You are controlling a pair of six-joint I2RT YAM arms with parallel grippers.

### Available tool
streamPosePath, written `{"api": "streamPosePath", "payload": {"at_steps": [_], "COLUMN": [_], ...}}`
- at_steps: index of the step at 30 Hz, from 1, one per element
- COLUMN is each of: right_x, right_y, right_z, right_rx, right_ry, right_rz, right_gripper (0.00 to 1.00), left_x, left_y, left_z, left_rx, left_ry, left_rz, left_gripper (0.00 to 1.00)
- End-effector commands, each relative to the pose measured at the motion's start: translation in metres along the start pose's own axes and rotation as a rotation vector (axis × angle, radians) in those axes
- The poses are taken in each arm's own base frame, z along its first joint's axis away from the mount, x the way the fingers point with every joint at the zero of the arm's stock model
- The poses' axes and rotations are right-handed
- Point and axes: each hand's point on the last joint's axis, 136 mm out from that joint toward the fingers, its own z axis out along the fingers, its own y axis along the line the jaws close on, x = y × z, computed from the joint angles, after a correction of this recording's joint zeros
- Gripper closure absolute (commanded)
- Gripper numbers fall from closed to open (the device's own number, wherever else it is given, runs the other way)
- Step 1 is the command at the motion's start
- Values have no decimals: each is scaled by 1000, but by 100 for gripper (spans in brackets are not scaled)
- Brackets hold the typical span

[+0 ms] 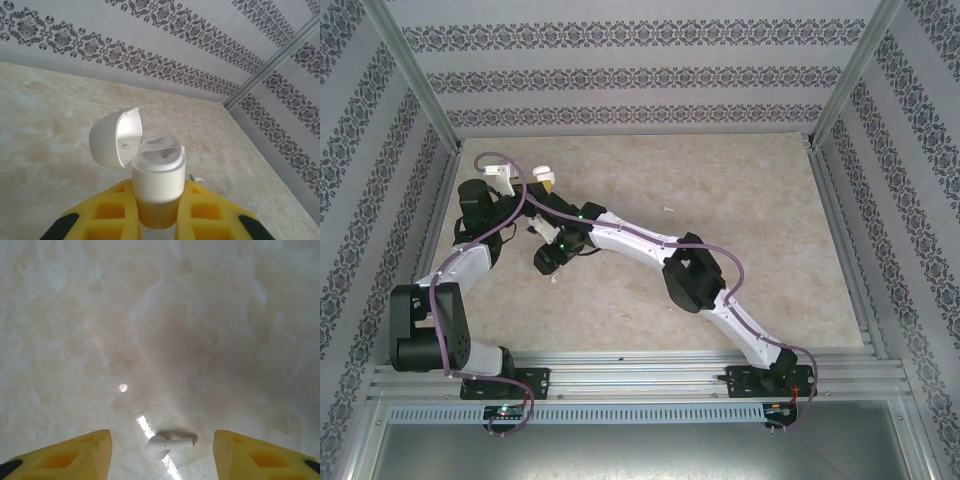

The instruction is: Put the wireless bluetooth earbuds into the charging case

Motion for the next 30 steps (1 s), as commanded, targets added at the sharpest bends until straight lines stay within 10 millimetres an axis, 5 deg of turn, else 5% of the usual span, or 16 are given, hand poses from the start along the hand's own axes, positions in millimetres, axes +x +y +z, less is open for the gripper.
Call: {"api": "streamPosePath", "payload": {"at_steps": [1, 16, 30], "right_x": [10, 33, 71], "right_y": [19, 13, 4], "right_z": [28, 57, 35], "right_rx": [-70, -214, -153], "right_ry": [32, 102, 126], "right_rz": [-85, 27, 59], "right_gripper": [44, 46, 48], "left_x": [10, 19, 23], "left_y": [-36, -27, -26], "left_z": [6, 7, 7], "left_rx": [155, 154, 155], "left_ry": [43, 58, 61], "left_rz": [8, -43, -69], "left_gripper": [100, 100, 100]}}
